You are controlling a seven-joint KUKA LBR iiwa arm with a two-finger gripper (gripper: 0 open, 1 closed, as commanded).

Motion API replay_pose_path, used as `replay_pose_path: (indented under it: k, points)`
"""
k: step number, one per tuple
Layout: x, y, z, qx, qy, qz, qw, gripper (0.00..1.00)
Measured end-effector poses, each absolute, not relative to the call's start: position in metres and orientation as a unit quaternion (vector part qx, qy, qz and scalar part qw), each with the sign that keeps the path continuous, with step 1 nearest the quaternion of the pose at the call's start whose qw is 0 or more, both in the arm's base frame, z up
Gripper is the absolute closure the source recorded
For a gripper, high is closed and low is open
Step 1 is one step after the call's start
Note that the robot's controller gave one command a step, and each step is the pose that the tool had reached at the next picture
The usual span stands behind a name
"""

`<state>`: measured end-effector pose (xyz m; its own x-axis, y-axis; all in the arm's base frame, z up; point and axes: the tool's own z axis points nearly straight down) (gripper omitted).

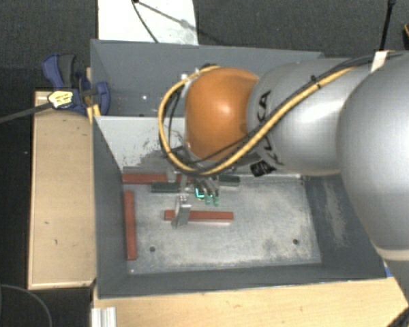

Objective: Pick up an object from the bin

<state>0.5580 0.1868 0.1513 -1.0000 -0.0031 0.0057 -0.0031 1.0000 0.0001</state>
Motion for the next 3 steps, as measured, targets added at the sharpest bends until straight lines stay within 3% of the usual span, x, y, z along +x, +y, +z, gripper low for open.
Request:
replay_pose_path:
  k: [1, 2, 3]
  points:
    - [0.546, 0.141, 0.066, -0.044, -0.999, 0.001, 0.003, 0.00]
    - [0.548, 0.144, 0.070, -0.047, -0.999, -0.001, -0.001, 1.00]
    - [0.560, 0.114, 0.233, 0.055, -0.998, 0.000, -0.005, 1.00]
